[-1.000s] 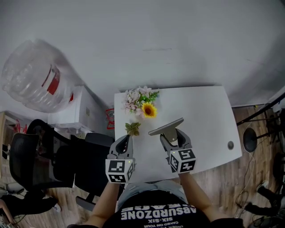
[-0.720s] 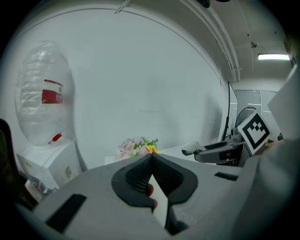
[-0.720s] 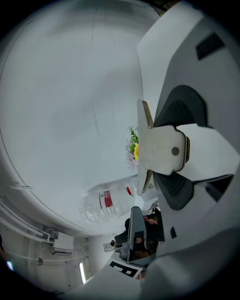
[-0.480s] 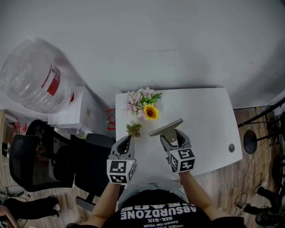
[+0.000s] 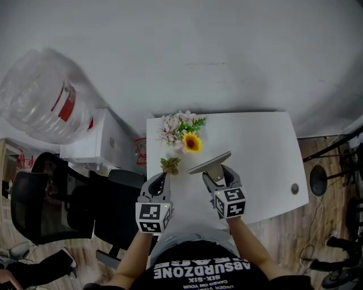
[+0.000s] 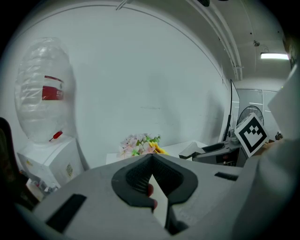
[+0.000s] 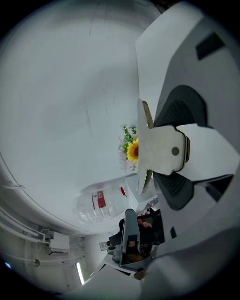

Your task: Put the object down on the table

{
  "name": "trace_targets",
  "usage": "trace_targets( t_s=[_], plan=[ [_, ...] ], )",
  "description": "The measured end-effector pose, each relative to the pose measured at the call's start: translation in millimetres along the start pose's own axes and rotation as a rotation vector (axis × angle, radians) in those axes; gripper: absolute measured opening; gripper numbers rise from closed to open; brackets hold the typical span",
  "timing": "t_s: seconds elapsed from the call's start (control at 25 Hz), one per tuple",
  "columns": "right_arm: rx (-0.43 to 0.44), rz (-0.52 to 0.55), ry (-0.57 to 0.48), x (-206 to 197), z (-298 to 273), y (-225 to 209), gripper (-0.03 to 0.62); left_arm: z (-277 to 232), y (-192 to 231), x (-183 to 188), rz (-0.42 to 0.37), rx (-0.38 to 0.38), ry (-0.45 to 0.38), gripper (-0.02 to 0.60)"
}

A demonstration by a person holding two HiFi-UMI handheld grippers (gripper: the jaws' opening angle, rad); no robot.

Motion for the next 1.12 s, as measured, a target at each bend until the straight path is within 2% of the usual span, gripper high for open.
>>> trace_targets(
  t_s=[1.12],
  plan=[
    [0.006,0.001,0.079,-33,-11,-6,0.284,-2,2,-9,0.003,0.010,0.019,0.003]
  ],
)
Point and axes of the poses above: the fingertips, and each gripper's own axes: z backward along the fingers, y to its left, x out of its top, the point moved 2 cm from there along z, backward along the fingers, and after that the axes turned 8 degrees about -y, right-handed, at the moved point
